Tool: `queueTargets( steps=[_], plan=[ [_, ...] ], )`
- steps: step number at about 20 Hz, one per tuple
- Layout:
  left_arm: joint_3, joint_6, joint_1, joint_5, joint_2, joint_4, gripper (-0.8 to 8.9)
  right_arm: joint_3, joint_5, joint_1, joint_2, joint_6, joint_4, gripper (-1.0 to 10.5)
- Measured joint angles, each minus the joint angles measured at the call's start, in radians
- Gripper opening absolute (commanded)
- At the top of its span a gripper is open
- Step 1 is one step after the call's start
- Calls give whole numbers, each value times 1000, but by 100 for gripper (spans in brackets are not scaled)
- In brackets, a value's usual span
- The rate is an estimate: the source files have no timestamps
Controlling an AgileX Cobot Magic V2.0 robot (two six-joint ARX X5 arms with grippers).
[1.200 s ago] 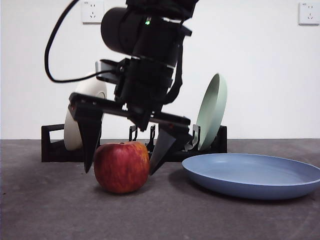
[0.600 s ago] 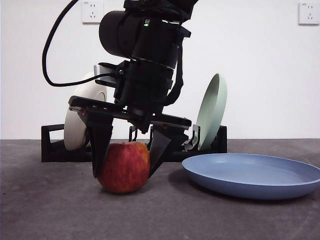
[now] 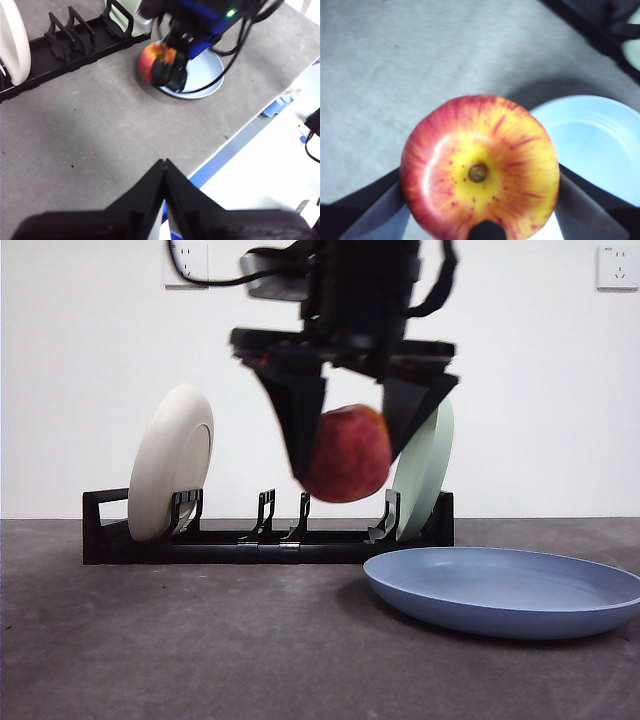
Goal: Take the blue plate from the plate rack,put the plate on the table,take the apple from the table,put the apple in the plate
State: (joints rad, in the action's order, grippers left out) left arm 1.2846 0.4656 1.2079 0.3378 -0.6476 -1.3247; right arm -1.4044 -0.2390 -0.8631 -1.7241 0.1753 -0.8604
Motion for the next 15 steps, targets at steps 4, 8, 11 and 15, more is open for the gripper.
queueTargets(
  steps=[4, 8, 11, 15],
  plan=[
    [0, 0, 0, 0, 0, 0, -8, 174, 0, 76, 118, -1, 72, -11],
    [0, 10, 0, 0, 0, 0, -8, 375, 68, 189, 251, 90, 212, -11],
    [0, 14, 0, 0, -1, 0, -8, 462, 110, 223, 291, 141, 326, -11],
    [0, 18, 0, 0, -2, 0, -8, 571, 116, 223, 289, 177, 432, 2]
  ],
)
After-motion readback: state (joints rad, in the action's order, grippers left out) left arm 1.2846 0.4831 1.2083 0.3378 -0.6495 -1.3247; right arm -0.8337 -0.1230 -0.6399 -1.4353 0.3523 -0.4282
